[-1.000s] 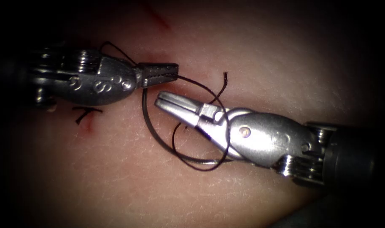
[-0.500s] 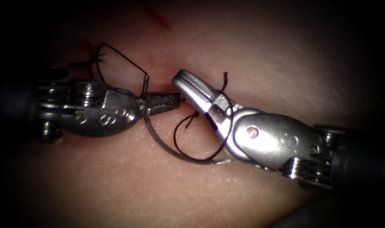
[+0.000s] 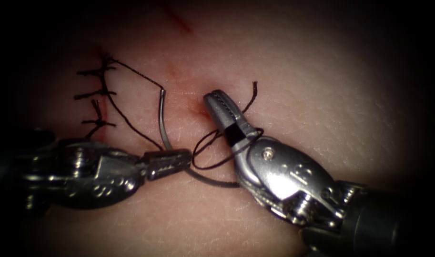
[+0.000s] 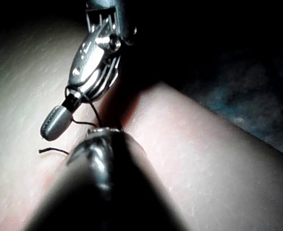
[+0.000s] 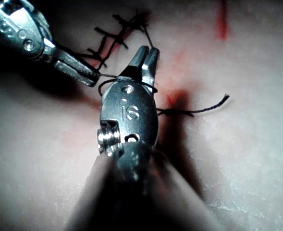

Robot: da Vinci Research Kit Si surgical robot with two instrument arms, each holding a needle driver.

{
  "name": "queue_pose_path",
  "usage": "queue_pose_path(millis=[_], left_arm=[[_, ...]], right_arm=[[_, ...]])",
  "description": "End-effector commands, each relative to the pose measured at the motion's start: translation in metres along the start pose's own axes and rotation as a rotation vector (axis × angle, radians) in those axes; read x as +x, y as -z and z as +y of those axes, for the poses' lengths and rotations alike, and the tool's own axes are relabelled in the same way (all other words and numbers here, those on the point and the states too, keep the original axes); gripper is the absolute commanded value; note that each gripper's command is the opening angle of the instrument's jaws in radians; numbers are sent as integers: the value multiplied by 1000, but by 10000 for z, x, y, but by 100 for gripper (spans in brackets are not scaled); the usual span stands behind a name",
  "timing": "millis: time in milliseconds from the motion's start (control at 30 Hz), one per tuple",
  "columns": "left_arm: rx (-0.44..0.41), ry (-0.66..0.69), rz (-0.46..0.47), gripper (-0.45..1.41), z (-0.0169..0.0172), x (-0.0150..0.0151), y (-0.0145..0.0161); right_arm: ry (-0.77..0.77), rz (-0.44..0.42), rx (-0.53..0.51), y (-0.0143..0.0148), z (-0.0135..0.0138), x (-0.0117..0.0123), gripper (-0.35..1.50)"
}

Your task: Wound Closure

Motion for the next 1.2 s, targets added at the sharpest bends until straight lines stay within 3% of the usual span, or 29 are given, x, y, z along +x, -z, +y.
queue_pose_path(millis=[33,167,233,367,800,1200], left_arm=[[-2,2,5,-45,-4,5,-6],[-5,9,3,-45,-10,6,-4],[-9,13,2,-45,-13,8,-5],[0,21,-2,-45,-21,10,-13],[12,30,-15,-45,-41,2,-37],[16,25,-13,-45,-40,-1,-42]], right_arm=[[-8,-12,-10,-7,-3,-9,36],[-25,-35,-43,-10,4,-17,36],[-52,-44,-64,-13,9,-20,51],[-110,-78,-104,-17,20,-30,59],[-243,-123,-141,-33,46,-56,51],[-302,-147,-157,-41,74,-74,61]])
